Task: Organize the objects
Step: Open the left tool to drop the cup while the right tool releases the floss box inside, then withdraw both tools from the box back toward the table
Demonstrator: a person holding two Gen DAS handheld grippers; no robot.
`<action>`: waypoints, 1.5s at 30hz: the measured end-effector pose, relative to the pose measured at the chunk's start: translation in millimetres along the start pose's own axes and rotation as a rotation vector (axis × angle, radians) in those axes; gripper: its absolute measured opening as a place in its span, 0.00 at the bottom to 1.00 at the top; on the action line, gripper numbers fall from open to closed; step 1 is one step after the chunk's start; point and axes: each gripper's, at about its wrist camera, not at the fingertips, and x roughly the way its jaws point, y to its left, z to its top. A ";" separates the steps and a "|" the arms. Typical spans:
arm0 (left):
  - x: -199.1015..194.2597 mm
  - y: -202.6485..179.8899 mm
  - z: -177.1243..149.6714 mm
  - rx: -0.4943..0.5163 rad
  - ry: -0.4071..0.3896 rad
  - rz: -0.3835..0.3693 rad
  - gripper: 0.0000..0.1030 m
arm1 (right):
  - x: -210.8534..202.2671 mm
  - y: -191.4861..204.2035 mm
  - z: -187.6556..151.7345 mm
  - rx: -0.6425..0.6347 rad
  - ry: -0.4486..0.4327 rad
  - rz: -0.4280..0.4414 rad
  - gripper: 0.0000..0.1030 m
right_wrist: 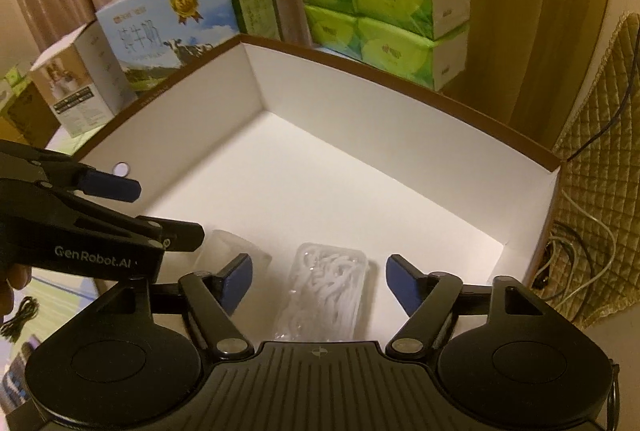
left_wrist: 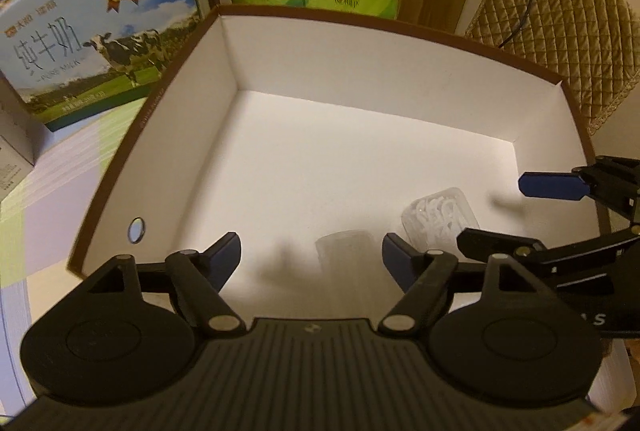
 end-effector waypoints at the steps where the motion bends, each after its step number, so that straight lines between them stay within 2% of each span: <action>1: -4.2 0.3 -1.4 -0.003 -0.007 0.001 0.74 | -4.4 0.6 -1.4 -0.002 -0.007 0.007 0.74; 11: -52.4 3.9 -23.3 -0.071 -0.069 0.011 0.77 | -43.3 8.2 -15.7 -0.006 -0.058 0.050 0.84; 20: -97.8 7.7 -55.4 -0.135 -0.103 0.014 0.77 | -78.1 15.4 -34.1 0.030 -0.089 0.064 0.88; 25: -127.7 11.6 -77.0 -0.134 -0.137 0.015 0.78 | -100.8 29.8 -47.7 0.048 -0.112 0.054 0.89; 35: -177.4 38.0 -133.1 -0.131 -0.160 -0.005 0.79 | -143.7 75.3 -82.4 0.099 -0.139 0.014 0.89; 45: -210.4 75.1 -201.0 -0.157 -0.140 -0.034 0.79 | -162.3 124.5 -122.2 0.136 -0.100 -0.012 0.89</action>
